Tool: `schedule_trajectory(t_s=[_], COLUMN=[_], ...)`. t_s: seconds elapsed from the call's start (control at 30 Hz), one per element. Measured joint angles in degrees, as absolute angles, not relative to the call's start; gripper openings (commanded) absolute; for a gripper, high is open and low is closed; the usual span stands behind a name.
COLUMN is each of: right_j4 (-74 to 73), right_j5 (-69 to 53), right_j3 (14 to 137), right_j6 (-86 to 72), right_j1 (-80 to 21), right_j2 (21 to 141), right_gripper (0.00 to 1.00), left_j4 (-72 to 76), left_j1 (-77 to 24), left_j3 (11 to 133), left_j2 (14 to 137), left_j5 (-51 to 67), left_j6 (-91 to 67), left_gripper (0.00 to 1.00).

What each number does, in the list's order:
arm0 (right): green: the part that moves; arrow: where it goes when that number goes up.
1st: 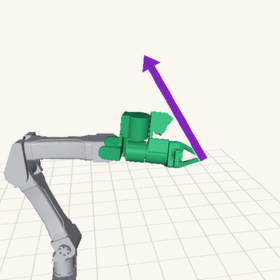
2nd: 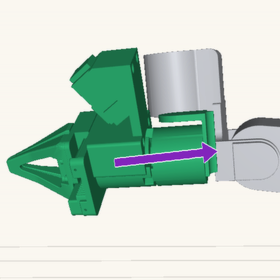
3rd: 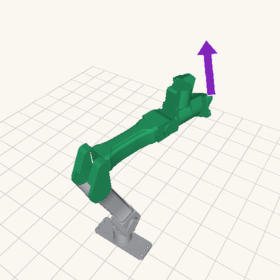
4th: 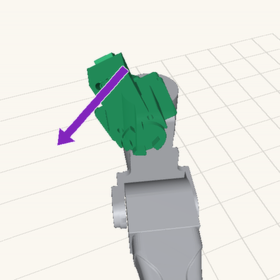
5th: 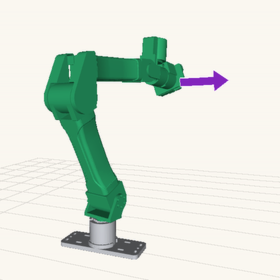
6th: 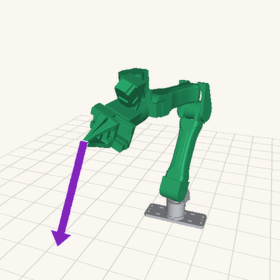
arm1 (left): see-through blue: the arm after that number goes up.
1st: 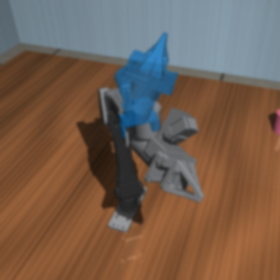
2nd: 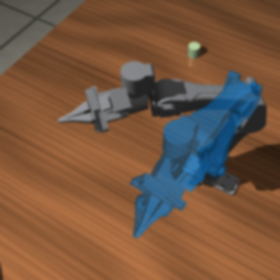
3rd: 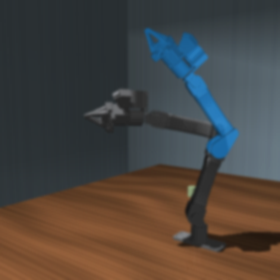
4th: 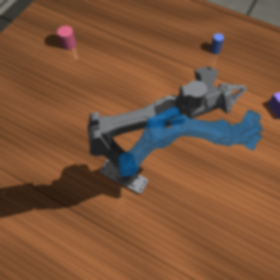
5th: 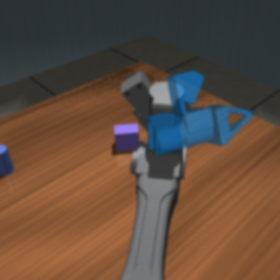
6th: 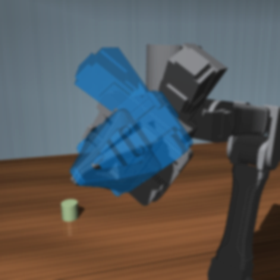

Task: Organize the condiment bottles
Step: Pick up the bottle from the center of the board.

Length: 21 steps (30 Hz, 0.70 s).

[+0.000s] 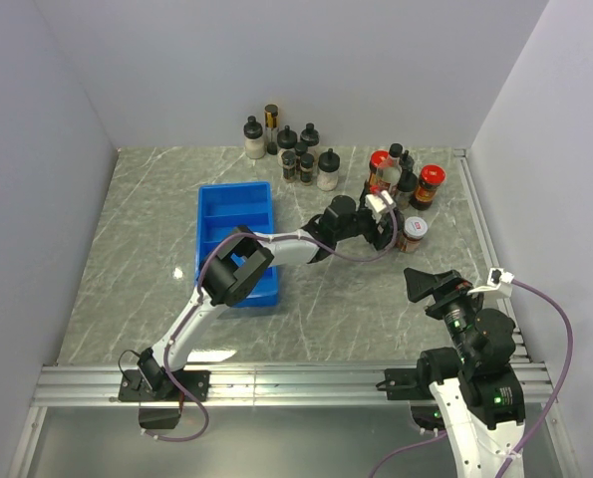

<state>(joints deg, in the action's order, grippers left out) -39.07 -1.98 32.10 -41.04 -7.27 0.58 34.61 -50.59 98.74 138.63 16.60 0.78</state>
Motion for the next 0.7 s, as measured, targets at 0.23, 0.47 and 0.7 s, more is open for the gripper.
schedule_trajectory(t_s=[0.23, 0.47, 0.7], right_j4=[-39.07, -39.07, -39.07], right_j5=[-2.11, -2.2, -2.35], right_j3=[32.1, 32.1, 32.1], right_j6=[-41.04, -41.04, -41.04], right_j1=[-7.27, -7.27, -7.27], right_j2=[0.58, 0.58, 0.58], right_gripper=[1.0, 1.0, 1.0], left_j4=[34.26, 35.94, 35.57], left_j1=[-50.59, -50.61, -50.61], left_j3=[100.68, 97.38, 80.27], left_j2=[139.0, 137.38, 124.68], left_j5=[16.93, 17.06, 15.31], left_j6=[0.36, 0.82, 0.54], left_gripper=[0.61, 0.3, 0.0])
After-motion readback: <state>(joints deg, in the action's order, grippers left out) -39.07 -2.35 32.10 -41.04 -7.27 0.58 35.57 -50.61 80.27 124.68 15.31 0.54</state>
